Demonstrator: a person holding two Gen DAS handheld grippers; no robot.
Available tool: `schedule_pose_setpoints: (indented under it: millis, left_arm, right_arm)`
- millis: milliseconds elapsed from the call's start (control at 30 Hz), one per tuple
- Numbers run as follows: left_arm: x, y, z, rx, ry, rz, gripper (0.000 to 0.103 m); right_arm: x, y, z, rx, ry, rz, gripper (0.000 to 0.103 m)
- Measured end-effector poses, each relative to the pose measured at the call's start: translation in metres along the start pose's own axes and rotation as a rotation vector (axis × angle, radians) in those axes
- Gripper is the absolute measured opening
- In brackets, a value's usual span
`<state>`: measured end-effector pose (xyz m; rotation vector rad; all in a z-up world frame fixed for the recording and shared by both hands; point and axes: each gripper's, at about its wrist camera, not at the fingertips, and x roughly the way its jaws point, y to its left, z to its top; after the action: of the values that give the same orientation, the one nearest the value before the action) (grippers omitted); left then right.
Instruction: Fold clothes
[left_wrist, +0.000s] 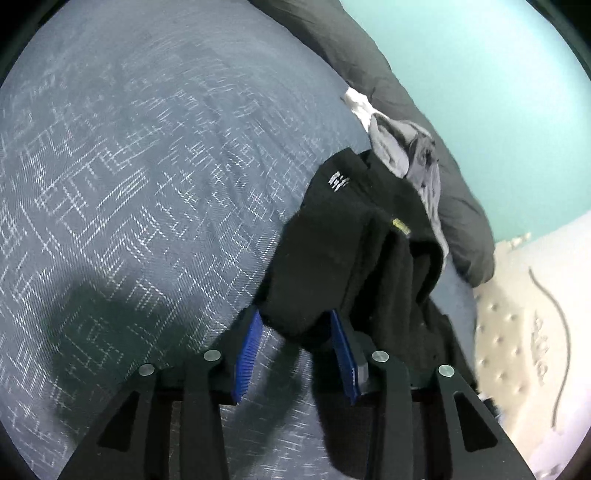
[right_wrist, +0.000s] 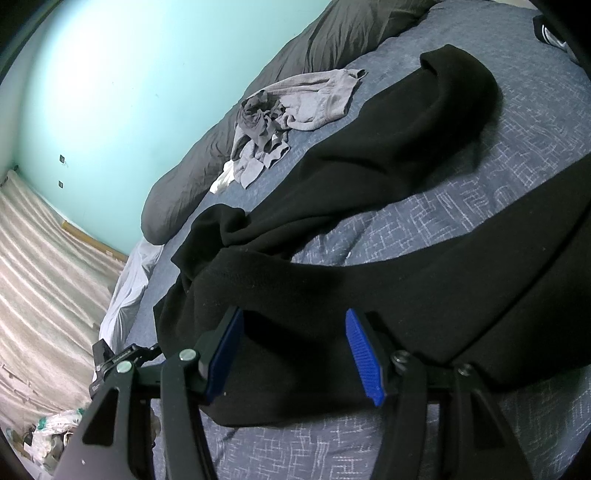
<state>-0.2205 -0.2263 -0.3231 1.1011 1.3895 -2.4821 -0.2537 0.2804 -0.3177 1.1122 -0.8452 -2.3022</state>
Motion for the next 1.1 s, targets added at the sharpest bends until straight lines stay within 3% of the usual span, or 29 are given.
schedule_pose_setpoints:
  millis: [200,567,933,1033,1100]
  left_arm:
    - [-0.005,-0.007,-0.004,-0.023,-0.005,-0.055,0.042]
    - [0.023,-0.003,-0.007,-0.079,0.036,-0.072,0.047]
    - [0.026,-0.001,0.005,-0.110,-0.053,-0.122,0.049]
    - [0.028,-0.005,0.006,-0.086,-0.062,-0.110,0.047]
    - [0.027,-0.007,0.006,-0.072,-0.067,-0.097,0.038]
  right_arm:
    - [-0.001,0.000,0.000,-0.001,-0.001,0.000,0.059]
    - [-0.003,-0.001,0.002,-0.004,-0.010,-0.008,0.059]
    - [-0.008,0.004,0.007,-0.048,-0.035,-0.028,0.059]
    - [-0.008,0.002,0.006,-0.041,-0.034,-0.028,0.059]
    - [-0.009,0.001,0.007,-0.040,-0.036,-0.028,0.059]
